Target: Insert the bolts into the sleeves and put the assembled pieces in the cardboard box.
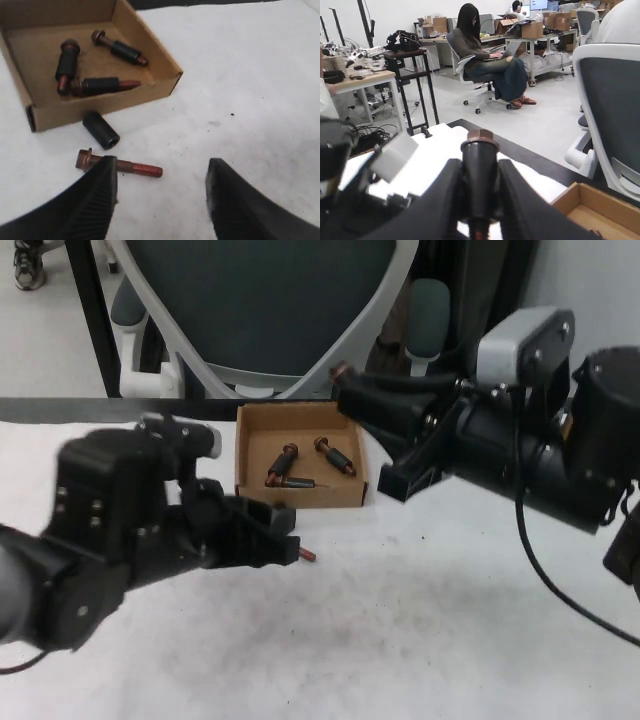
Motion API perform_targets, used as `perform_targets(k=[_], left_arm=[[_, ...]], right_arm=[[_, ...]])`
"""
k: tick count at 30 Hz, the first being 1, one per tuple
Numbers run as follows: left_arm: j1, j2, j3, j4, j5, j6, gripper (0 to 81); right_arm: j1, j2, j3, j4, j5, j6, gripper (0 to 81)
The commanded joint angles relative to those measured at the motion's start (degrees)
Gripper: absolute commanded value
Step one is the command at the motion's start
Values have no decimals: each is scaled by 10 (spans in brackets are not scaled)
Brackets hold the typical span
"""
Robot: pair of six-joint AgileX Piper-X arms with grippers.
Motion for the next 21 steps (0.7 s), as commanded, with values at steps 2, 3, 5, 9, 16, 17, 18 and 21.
perform_targets(k=[2,3,5,9,16,17,18,21], left_arm=[[1,40,-32,2,-7,-79,500],[1,50,-41,8,-7,-89,488],[1,66,-63,29,-7,-94,468],[1,86,-116,117,-7,-94,461],[1,120,-211,252,-25,-92,461],[1,126,-224,280,-25,-94,461],[1,134,-239,301,-25,-100,461],[8,160,-285,381,-18,-133,461]], right_arm=[[-11,13,-18,5,-9,-9,2],[-12,21,-22,5,-9,-9,2],[-16,40,-32,5,-20,-9,2],[-17,82,-55,5,-31,-4,2],[-17,139,-108,41,-34,-5,2],[-17,146,-117,48,-34,-5,2],[-17,152,-124,54,-35,-9,2],[-17,170,-152,84,-41,-14,2]])
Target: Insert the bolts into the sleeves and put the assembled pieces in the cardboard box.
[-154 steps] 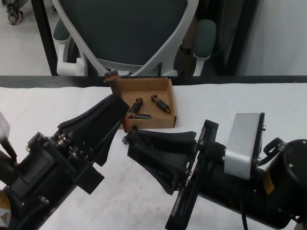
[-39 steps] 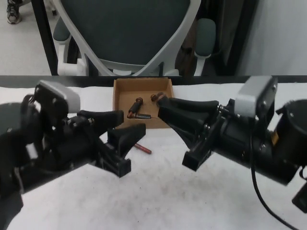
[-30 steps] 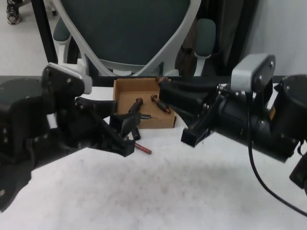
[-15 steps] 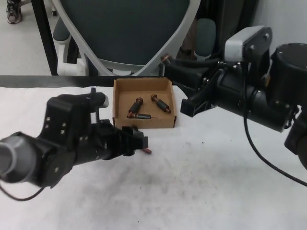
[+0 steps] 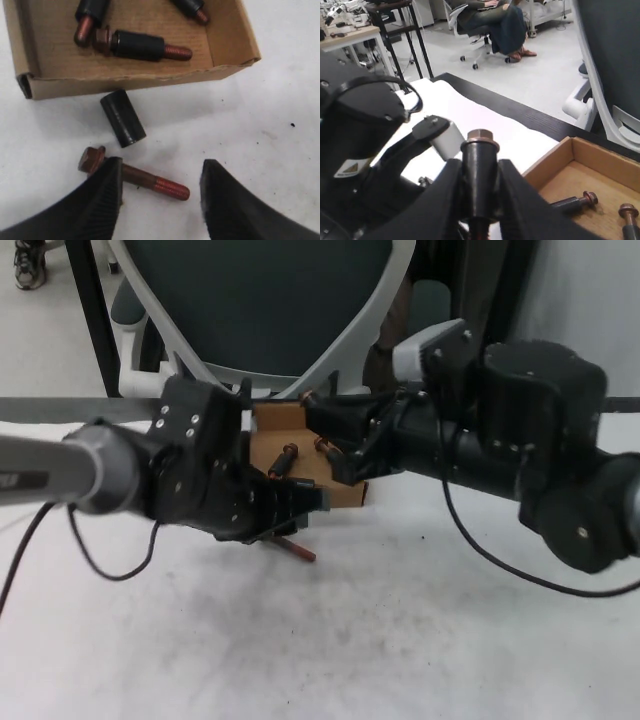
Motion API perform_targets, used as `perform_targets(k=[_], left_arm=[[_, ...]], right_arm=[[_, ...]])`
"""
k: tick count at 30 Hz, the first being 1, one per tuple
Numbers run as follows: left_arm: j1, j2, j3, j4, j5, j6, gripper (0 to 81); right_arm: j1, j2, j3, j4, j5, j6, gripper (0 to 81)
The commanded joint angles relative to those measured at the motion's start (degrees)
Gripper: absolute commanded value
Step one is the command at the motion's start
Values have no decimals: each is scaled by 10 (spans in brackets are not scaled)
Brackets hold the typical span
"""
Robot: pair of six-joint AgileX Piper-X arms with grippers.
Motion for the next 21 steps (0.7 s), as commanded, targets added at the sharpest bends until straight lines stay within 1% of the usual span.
perform_targets(k=[1,5,10,14,18,21], left_arm=[[10,29,-55,107,-2,-44,461],[20,54,-82,169,15,-104,461],[29,64,-80,164,39,-192,459],[28,68,-80,122,85,-244,429],[18,68,-82,92,90,-276,426],[15,68,-82,89,78,-282,426]], right_arm=[[-3,5,-20,13,-10,-7,2],[-8,18,-46,39,-14,-13,2],[-24,30,-70,70,-14,-17,2],[-37,35,-82,93,-14,-21,2],[-42,36,-83,95,-19,-23,2],[-42,36,-85,101,-20,-32,2]])
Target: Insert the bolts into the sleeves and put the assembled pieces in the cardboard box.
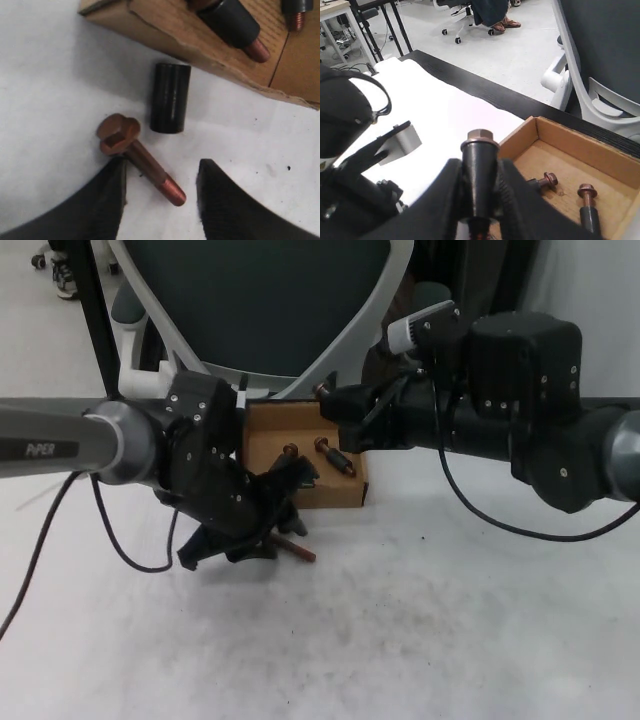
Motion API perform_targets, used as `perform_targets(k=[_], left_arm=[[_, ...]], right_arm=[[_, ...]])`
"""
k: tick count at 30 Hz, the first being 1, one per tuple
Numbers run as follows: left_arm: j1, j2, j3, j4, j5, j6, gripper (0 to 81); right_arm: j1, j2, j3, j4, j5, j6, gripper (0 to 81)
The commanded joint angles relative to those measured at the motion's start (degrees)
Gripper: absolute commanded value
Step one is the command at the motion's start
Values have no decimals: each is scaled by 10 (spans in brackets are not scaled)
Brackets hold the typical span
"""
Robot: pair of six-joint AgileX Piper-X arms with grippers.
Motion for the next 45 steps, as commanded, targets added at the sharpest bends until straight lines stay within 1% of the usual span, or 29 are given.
perform_targets(k=[1,6,9,14,16,19,20,24,25,29,33,37,42,45], left_arm=[[-4,0,-2,-3,-10,-10,426],[-4,0,-2,16,-50,-11,426],[-4,0,-2,16,-60,-28,426],[-2,0,-3,15,-78,-48,421],[2,5,-6,15,-78,-48,388],[4,20,-14,17,-57,-48,334],[4,26,-17,17,-53,-48,329],[4,52,-35,16,-41,-48,329],[2,56,-42,28,-48,-48,329],[2,69,-68,38,-44,-48,329],[2,72,-77,60,-69,-47,329],[2,72,-80,94,-95,-24,329],[3,72,-80,111,-110,-13,328],[3,72,-80,111,-115,-13,313]], right_arm=[[-2,-2,-13,7,-11,-12,2],[-2,-2,-16,8,-11,-12,2],[-2,1,-25,16,-11,-12,2],[-6,19,-72,77,-9,-12,2],[-8,30,-93,105,-9,-12,2],[-12,53,-128,148,-9,-12,2],[-13,60,-141,163,-9,-12,2],[-20,96,-188,208,-9,-12,2],[-21,106,-199,219,-9,-14,2],[-22,144,-243,265,-9,-39,2],[-22,180,-285,303,-9,-41,2],[-22,208,-318,335,-9,-41,2],[-17,231,-336,351,-9,-42,2],[-16,241,-340,351,-9,-42,2]])
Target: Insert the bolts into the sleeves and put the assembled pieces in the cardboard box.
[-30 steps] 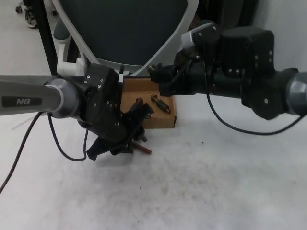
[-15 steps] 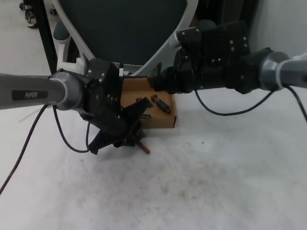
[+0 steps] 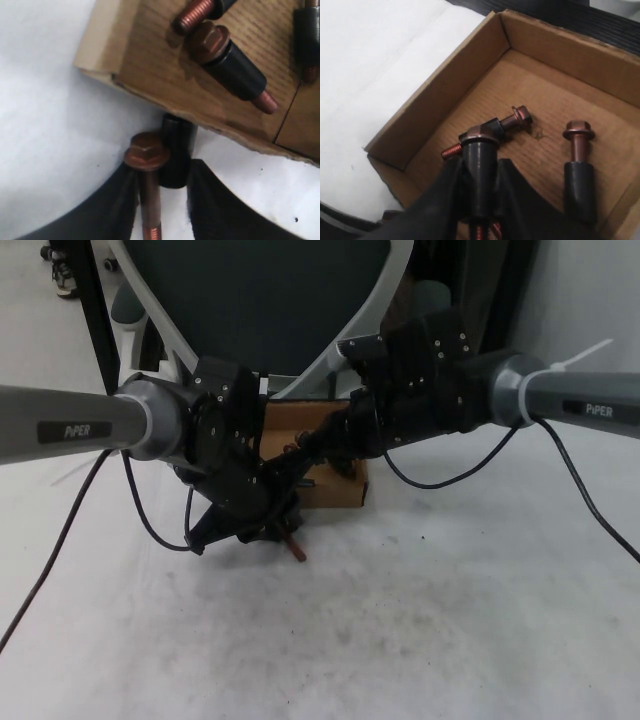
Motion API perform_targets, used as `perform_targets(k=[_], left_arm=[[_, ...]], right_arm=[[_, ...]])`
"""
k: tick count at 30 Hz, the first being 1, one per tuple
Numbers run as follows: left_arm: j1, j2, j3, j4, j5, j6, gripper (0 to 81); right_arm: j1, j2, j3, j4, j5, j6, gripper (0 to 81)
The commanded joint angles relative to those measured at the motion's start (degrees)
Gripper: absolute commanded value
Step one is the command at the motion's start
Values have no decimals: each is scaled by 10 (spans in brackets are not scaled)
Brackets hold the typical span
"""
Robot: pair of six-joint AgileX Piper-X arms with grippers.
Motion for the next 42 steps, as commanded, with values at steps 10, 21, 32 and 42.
perform_targets(k=[10,21,32,42], left_arm=[[1,20,6,40,-53,7,310],[1,20,6,48,-52,32,164],[1,20,6,32,-52,82,8],[1,20,6,36,-38,195,8]], right_arm=[[4,26,-11,1,-1,-1,2],[5,26,-11,1,-1,11,19],[6,26,-11,1,-1,11,447],[6,24,-11,14,-34,15,447]])
